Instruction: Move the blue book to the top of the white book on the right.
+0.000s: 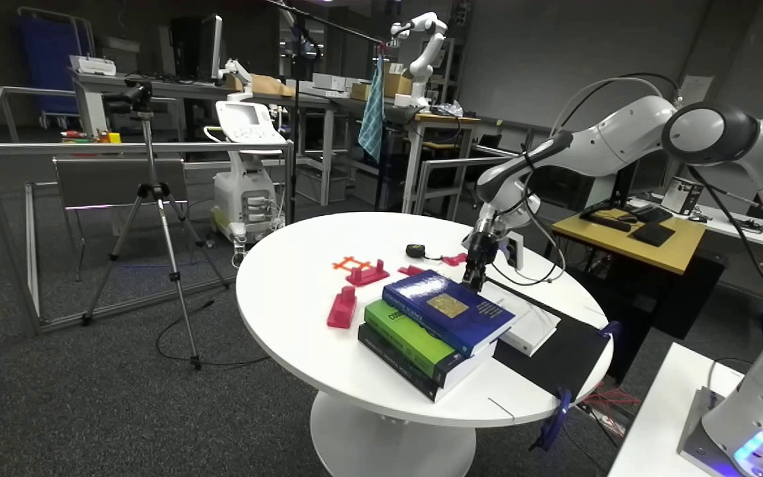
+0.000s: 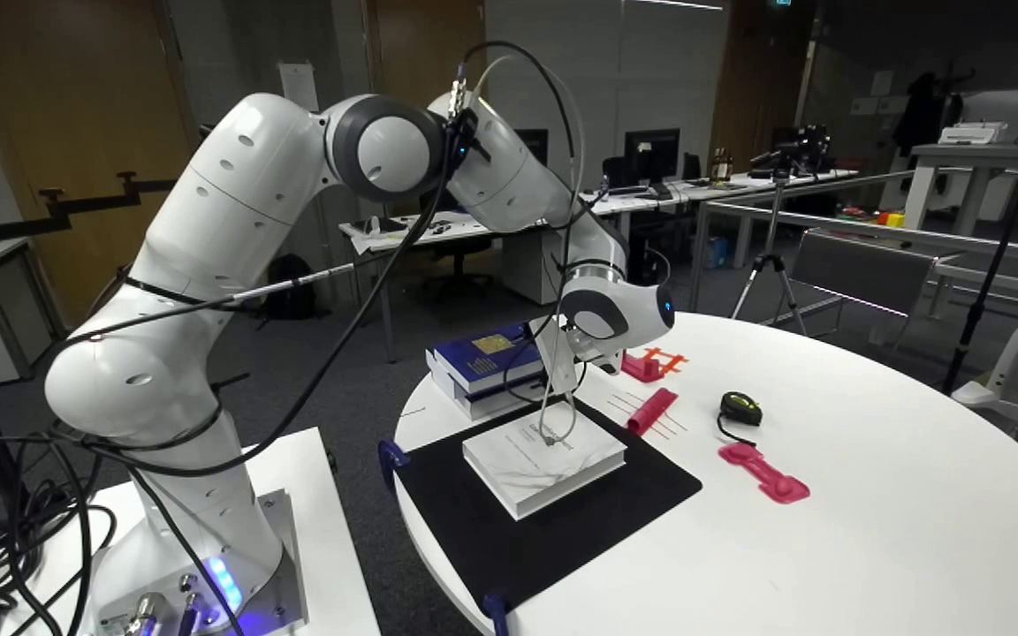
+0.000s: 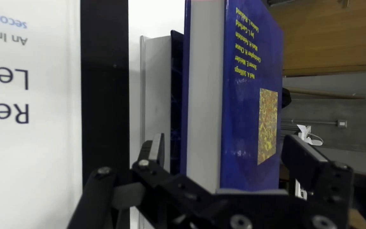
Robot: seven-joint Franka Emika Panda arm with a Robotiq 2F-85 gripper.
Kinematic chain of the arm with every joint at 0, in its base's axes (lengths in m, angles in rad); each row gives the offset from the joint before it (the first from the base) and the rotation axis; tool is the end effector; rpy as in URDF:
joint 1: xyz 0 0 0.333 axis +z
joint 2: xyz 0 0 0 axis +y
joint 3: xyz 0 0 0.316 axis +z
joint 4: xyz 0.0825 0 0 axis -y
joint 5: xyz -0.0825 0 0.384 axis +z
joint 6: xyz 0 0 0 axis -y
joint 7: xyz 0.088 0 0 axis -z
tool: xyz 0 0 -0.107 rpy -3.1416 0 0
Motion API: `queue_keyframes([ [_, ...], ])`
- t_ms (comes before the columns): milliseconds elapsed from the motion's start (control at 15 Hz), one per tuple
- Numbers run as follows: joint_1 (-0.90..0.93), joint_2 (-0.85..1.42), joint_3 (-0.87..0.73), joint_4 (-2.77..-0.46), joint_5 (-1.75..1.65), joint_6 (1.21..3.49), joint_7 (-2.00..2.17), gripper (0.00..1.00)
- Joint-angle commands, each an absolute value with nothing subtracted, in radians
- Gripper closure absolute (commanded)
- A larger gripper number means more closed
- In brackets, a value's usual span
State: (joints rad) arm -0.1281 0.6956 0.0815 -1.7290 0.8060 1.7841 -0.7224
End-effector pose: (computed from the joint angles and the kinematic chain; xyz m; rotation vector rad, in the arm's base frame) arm 0.6105 0.0307 0.1709 -2.1797 -0.2414 0.3297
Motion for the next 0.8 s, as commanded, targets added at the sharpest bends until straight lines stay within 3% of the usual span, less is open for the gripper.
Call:
queue_keyframes([
  [0,-0.129,0.717,0.091,-1.701,0.812,1.776,-0.721,0.00],
  [733,-0.191,0.783,0.091,-1.589,0.820,1.586,-0.668,0.00],
])
